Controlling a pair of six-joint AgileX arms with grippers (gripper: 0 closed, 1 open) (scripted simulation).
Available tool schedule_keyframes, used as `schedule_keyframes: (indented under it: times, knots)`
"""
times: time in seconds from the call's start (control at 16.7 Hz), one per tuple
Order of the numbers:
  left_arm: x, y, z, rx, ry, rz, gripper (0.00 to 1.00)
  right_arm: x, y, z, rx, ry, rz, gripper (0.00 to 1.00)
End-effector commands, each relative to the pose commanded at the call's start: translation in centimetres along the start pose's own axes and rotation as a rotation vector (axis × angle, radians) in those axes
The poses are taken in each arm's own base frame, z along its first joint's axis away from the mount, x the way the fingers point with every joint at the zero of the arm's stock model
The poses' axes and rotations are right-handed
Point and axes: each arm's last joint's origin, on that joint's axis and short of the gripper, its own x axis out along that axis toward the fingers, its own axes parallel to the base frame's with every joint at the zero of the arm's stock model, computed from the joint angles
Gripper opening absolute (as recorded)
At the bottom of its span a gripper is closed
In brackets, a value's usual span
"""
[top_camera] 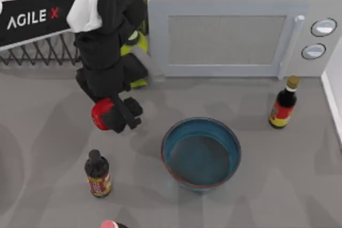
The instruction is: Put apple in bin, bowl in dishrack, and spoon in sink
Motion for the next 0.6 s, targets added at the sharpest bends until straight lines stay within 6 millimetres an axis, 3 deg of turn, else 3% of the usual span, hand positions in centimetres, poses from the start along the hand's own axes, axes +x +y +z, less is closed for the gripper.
schedule_keyframes:
  times: [0.3, 0.6]
  knots:
    - [-4.1, 1.2, -1.1, -0.065, -0.022, -0.017, 0.0, 0.0, 0.0, 0.0, 0.0, 0.0, 0.0, 1.0]
    - [-4.2, 1.3, -1.2, -0.07, -0.017, -0.021, 0.0, 0.0, 0.0, 0.0, 0.0, 0.0, 0.0, 1.0]
